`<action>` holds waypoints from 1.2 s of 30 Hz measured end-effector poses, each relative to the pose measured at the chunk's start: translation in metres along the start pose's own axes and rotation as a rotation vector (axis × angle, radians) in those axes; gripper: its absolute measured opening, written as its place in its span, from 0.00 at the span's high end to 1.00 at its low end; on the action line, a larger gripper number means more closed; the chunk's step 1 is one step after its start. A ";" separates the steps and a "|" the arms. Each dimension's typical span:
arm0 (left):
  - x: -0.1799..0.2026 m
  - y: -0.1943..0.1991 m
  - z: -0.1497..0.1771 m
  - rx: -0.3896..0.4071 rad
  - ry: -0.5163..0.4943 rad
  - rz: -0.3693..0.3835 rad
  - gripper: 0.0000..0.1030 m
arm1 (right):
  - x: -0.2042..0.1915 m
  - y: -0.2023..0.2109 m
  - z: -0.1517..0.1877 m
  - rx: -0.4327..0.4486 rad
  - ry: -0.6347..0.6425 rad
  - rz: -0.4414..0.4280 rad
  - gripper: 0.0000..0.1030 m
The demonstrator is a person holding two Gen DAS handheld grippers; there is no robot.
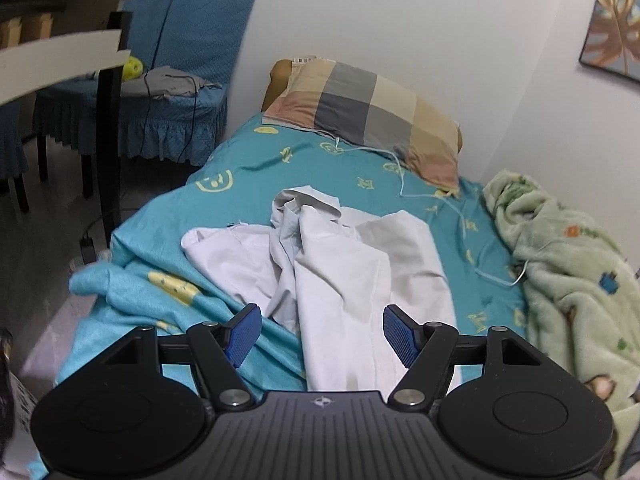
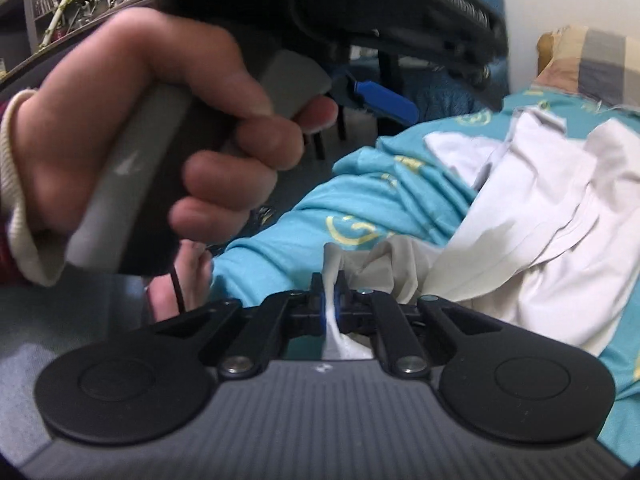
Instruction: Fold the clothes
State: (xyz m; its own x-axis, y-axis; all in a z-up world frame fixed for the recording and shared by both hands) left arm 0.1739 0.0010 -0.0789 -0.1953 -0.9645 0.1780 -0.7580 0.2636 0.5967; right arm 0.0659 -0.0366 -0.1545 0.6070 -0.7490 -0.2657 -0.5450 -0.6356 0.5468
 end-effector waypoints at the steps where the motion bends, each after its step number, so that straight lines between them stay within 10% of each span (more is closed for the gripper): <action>1: 0.002 -0.003 -0.002 -0.005 -0.017 -0.004 0.32 | 0.004 0.005 -0.003 0.021 -0.018 0.017 0.93; 13: -0.003 -0.110 -0.020 -0.062 -0.036 0.029 0.35 | 0.083 0.053 -0.038 0.251 -0.296 0.203 0.85; 18: 0.005 -0.144 -0.004 -0.081 0.007 0.130 0.63 | 0.106 0.065 -0.044 0.305 -0.312 0.272 0.36; 21: 0.017 -0.151 0.006 -0.086 -0.023 0.160 0.98 | 0.119 0.072 -0.047 0.337 -0.321 0.313 0.36; 28: 0.068 -0.099 0.003 -0.013 -0.022 0.342 1.00 | 0.150 0.090 -0.055 0.413 -0.343 0.409 0.36; 36: 0.101 -0.065 0.063 -0.243 -0.049 0.441 0.98 | 0.177 0.103 -0.101 0.390 -0.348 0.440 0.36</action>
State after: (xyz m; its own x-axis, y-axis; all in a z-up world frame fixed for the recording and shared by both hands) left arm 0.1639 -0.1145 -0.1493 -0.4977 -0.7587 0.4203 -0.4315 0.6369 0.6389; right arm 0.1761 -0.2158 -0.0653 0.0951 -0.9281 -0.3600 -0.9068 -0.2300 0.3533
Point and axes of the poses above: each gripper's, at about its wrist camera, not at the fingertips, and y roughly against the way its jaws point, x to its right, z to its underside, the point moved 9 cm from there along -y, roughly the way its jaws point, and after that the axes turned 6 degrees about -y, right-handed, at the moved point
